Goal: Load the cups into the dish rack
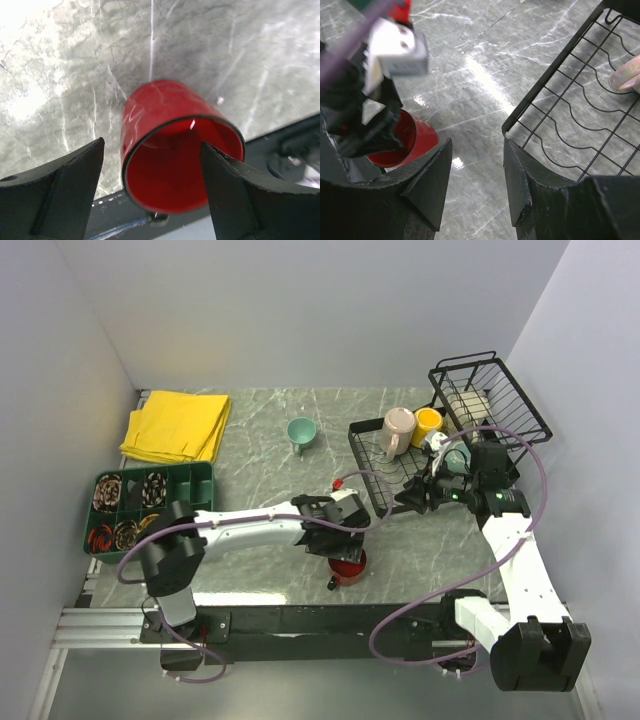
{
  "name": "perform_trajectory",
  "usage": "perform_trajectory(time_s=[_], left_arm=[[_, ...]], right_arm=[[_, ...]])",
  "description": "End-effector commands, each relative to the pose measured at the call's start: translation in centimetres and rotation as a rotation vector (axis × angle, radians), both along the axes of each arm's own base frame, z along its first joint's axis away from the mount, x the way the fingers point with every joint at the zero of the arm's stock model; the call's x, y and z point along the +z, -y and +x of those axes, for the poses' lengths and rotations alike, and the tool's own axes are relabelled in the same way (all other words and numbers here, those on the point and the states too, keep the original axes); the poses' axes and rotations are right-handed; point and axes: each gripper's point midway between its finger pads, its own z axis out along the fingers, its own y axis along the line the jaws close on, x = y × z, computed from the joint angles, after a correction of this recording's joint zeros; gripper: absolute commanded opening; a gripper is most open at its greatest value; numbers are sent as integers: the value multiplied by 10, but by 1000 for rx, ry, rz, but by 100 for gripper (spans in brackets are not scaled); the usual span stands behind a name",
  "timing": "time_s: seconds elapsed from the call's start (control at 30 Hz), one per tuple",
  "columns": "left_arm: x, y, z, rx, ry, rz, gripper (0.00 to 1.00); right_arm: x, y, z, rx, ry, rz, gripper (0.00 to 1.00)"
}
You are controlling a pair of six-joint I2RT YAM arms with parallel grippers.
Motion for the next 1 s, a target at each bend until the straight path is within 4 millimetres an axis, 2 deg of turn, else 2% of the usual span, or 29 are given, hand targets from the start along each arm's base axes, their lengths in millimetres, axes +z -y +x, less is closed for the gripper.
perform_trajectory(time_s=[0.0, 0.3, 0.4, 0.5, 0.57, 0.67, 0.7, 0.77, 0.8, 0.87, 0.9, 0.93, 0.97], left_arm=[[2, -8, 7, -3, 69, 111, 80], [-9, -7, 4, -24, 54, 125, 68], [-13, -4, 2, -34, 44, 109, 61], [-15, -4, 3, -31, 49, 112, 49], [-14, -4, 5, -32, 60, 109, 49], [-12, -1, 7, -28, 66, 85, 37], [-14, -3, 6, -25, 62, 83, 28], [-7, 2, 10, -19, 65, 26, 24], [-10, -2, 10, -15, 59, 19, 20], [1, 2, 15, 3, 66, -57, 13], [-2, -3, 15, 9, 59, -65, 5], [7, -4, 20, 22, 71, -105, 1], [12, 1, 23, 27, 84, -148, 1]], right_arm=[[9, -1, -3, 20, 41, 14, 53], [9, 1, -3, 15, 37, 17, 53], [7, 2, -3, 15, 31, 19, 53], [7, 2, -3, 17, 29, 17, 53], [7, 3, -3, 14, 29, 17, 53], [6, 4, -3, 10, 28, 16, 53], [5, 4, -3, 10, 23, 18, 53], [5, 4, -4, 12, 24, 18, 53], [5, 4, -4, 11, 22, 20, 53], [4, 4, -4, 14, 19, 23, 53], [4, 4, -3, 14, 18, 22, 53], [3, 5, -3, 14, 14, 21, 53], [3, 5, -3, 12, 11, 22, 53]])
